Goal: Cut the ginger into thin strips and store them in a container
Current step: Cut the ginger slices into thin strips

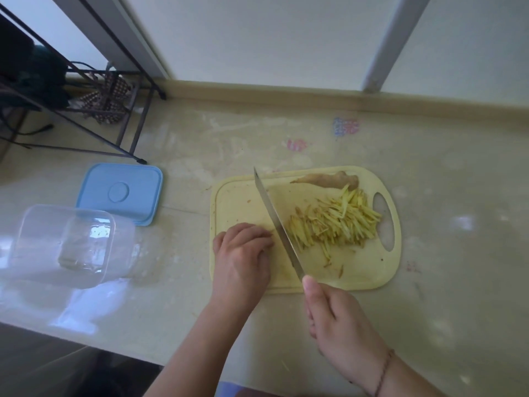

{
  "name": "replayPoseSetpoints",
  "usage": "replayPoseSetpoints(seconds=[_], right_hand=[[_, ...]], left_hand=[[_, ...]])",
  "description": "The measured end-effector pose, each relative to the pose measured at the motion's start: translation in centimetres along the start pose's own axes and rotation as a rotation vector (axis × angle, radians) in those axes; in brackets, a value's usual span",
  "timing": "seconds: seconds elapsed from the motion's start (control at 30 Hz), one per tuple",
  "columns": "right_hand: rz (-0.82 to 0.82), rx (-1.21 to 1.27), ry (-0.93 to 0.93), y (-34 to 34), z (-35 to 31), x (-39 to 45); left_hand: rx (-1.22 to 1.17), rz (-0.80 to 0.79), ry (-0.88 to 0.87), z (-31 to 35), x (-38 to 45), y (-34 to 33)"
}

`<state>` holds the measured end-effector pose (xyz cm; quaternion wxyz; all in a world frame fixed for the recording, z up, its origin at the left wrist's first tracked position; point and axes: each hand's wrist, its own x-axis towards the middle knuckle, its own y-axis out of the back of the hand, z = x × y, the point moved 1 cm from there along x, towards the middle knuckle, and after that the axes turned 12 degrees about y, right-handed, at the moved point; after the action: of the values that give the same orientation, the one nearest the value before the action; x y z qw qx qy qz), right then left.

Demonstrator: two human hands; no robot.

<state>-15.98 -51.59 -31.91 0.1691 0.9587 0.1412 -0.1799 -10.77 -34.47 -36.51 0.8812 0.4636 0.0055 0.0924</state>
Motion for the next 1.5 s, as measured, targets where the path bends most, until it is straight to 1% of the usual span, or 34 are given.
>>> replayPoseSetpoints(seconds=[0.13, 0.23, 0.33, 0.43, 0.5, 0.57, 0.6, 0.63, 0.67, 0.73, 0.8, 0.97, 1.13, 1.33, 1.4, 1.5], right_hand=[[-0.034, 0.041, -0.08, 0.8, 0.4, 0.2], [-0.016, 0.236, -0.225, 2.6, 0.3, 0.1], [0.028, 0.302, -0.254, 3.7, 0.4, 0.3], [0.004, 0.322, -0.244, 3.4, 0.2, 0.4], [-0.016, 0.316, -0.198, 3.2, -0.1, 0.1], [-0.011, 0.266, -0.128, 3.5, -0.3, -0.1], [0.001, 0.246, -0.114, 3.6, -0.3, -0.2], [0.014, 0.245, -0.122, 3.7, -0.3, -0.3], [0.024, 0.257, -0.14, 3.8, -0.2, -0.3], [0.024, 0.276, -0.162, 4.0, -0.1, -0.4], [0.004, 0.268, -0.146, 4.0, 0.0, -0.4], [-0.009, 0.273, -0.156, 3.8, -0.1, -0.4], [-0.044, 0.221, -0.143, 3.7, 0.1, -0.6], [-0.053, 0.18, -0.149, 3.6, 0.4, -0.6], [-0.061, 0.177, -0.146, 3.5, 0.4, -0.6], [-0.067, 0.168, -0.136, 3.4, 0.3, -0.5]], left_hand=[[-0.01, 0.017, -0.038, 0.0, -0.1, -0.2], [0.002, 0.022, -0.055, -0.3, 0.0, -0.1], [0.025, 0.024, -0.061, -0.8, 0.1, -0.2], [0.022, 0.05, -0.068, -0.7, 0.1, 0.1], [0.017, 0.094, -0.034, -0.6, 0.3, 0.7], [0.012, 0.129, 0.091, -0.9, 0.4, 1.6], [0.015, 0.121, 0.173, -1.2, 0.3, 2.1], [0.024, 0.092, 0.239, -1.5, 0.2, 2.6], [0.038, 0.049, 0.27, -1.7, 0.0, 2.9], [0.089, -0.043, 0.232, -2.1, -0.6, 3.3], [0.126, -0.083, 0.199, -2.3, -0.9, 3.4], [0.057, -0.052, 0.337, -1.4, 0.3, 3.7], [0.162, -0.089, 0.296, -0.7, 1.5, 3.3], [0.164, -0.221, 0.404, -0.9, 2.2, 3.6], [0.212, -0.214, 0.373, -0.9, 2.2, 3.6], [0.305, -0.155, 0.291, -1.1, 1.9, 3.3]])
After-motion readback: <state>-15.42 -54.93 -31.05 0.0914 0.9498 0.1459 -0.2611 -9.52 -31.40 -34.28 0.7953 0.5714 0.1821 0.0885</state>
